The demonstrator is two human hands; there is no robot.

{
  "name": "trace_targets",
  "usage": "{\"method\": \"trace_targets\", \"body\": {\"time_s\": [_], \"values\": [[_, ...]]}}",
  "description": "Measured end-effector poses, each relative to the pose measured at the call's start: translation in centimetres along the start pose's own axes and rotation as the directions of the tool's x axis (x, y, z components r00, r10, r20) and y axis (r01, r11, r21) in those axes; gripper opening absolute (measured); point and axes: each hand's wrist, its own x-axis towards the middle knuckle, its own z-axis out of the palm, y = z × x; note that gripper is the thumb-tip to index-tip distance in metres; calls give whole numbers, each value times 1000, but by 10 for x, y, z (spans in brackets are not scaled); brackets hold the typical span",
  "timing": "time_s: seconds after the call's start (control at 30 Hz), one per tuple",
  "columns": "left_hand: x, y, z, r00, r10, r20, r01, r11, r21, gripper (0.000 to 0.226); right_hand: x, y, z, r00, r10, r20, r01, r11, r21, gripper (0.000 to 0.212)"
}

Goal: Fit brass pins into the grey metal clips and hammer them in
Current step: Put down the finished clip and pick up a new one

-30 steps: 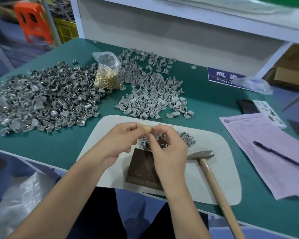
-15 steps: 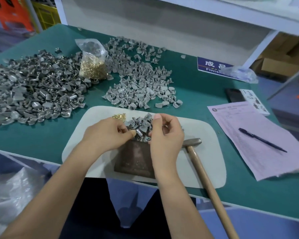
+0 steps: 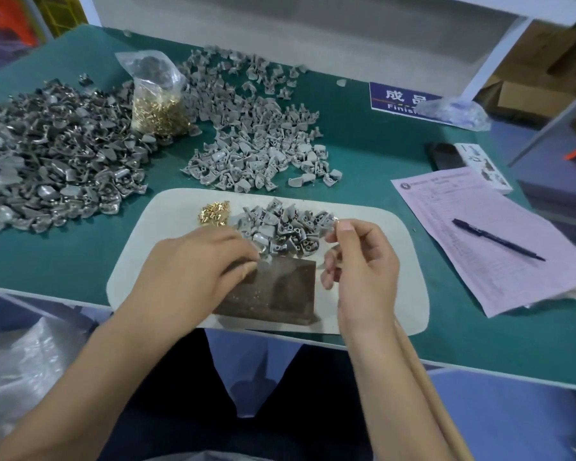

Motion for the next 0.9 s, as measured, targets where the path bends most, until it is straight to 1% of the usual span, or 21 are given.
{"method": "trace_targets", "body": {"time_s": [0.07,0.13,0.2,0.27,0.4,0.47,0.5,0.6,0.67,0.7,0.73,0.8,0.87,0.9], "values": [[-7,6,7,995,87,-41,-83,993,90,5,-5,-3,-12,997,-48,68,60,979,-194,12],[-10,7,12,991,112,-78,-102,988,118,6,-12,-5,-17,986,-92,136,131,942,-310,9],[-12,7,15,987,120,-107,-106,986,130,10,-19,-3,-18,973,-135,188,196,911,-362,8],[-16,6,19,983,132,-129,-115,984,136,8,-23,1,-17,958,-170,233,256,872,-417,14],[-25,6,22,979,153,-136,-139,984,107,15,-28,10,-16,936,-159,315,298,833,-466,16],[-29,8,21,984,123,-130,-116,991,60,15,-30,12,-18,929,-169,330,322,808,-494,14],[-32,11,21,988,84,-131,-82,996,20,15,-31,12,-18,929,-178,325,329,800,-502,14],[-36,24,20,986,-121,-119,108,989,-105,20,-34,12,-18,939,-182,292,312,806,-502,16],[-33,35,20,966,-245,-78,234,964,-123,32,-36,13,-16,948,-174,266,288,823,-490,17],[-29,40,22,958,-281,-64,272,955,-114,36,-37,14,-15,956,-165,243,266,838,-477,16],[-25,45,24,953,-298,-59,291,951,-99,35,-37,15,-14,968,-144,207,225,864,-451,14],[-17,52,29,951,-304,-50,300,951,-73,26,-37,17,-17,990,-55,133,99,930,-353,9],[-12,54,29,957,-289,-29,287,956,-55,14,-34,16,-24,993,19,119,16,959,-283,7],[-11,52,27,962,-271,-17,270,962,-50,9,-32,15,-27,990,20,138,23,954,-298,7]]}}
